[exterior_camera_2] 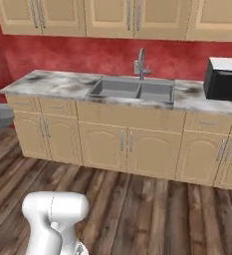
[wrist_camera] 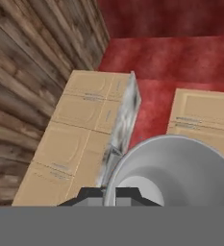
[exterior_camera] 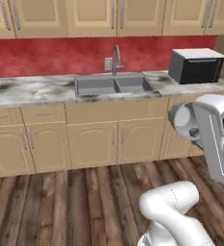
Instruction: There is a bowl on the dining counter. Grab a lemon wedge from the fridge and place it in the bowl. Then get the liquor bottle and glass cup from the cabinet and place them next to the bowl.
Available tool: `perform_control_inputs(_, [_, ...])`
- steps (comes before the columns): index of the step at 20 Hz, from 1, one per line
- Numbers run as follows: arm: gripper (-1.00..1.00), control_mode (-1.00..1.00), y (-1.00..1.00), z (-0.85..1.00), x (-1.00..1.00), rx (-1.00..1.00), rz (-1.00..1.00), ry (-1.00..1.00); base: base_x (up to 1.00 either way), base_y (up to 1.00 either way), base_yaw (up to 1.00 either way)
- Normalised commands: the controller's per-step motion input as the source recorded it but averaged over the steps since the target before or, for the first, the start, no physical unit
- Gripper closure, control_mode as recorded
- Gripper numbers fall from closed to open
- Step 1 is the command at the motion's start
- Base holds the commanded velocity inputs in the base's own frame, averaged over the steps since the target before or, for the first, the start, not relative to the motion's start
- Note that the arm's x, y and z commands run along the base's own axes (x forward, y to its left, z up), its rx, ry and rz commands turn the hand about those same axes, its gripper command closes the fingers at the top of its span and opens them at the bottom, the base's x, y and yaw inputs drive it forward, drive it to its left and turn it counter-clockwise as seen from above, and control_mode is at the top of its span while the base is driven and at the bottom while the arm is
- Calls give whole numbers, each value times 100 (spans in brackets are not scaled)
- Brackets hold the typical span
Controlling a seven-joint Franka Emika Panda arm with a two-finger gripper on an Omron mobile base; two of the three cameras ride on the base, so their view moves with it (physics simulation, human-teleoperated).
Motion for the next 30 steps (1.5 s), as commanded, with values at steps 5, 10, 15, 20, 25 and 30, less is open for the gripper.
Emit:
perform_control_inputs(5, [100,100,0,0,0,0,0,0,92,-16,69])
perform_control_inputs(10, [100,100,0,0,0,0,0,0,87,-14,71])
perform_control_inputs(15, [100,100,0,0,0,0,0,0,83,-13,73])
perform_control_inputs(20, [100,100,0,0,0,0,0,0,70,-5,75])
perform_control_inputs(25, [100,100,0,0,0,0,0,0,46,0,76])
perform_control_inputs(30, [100,100,0,0,0,0,0,0,48,0,76])
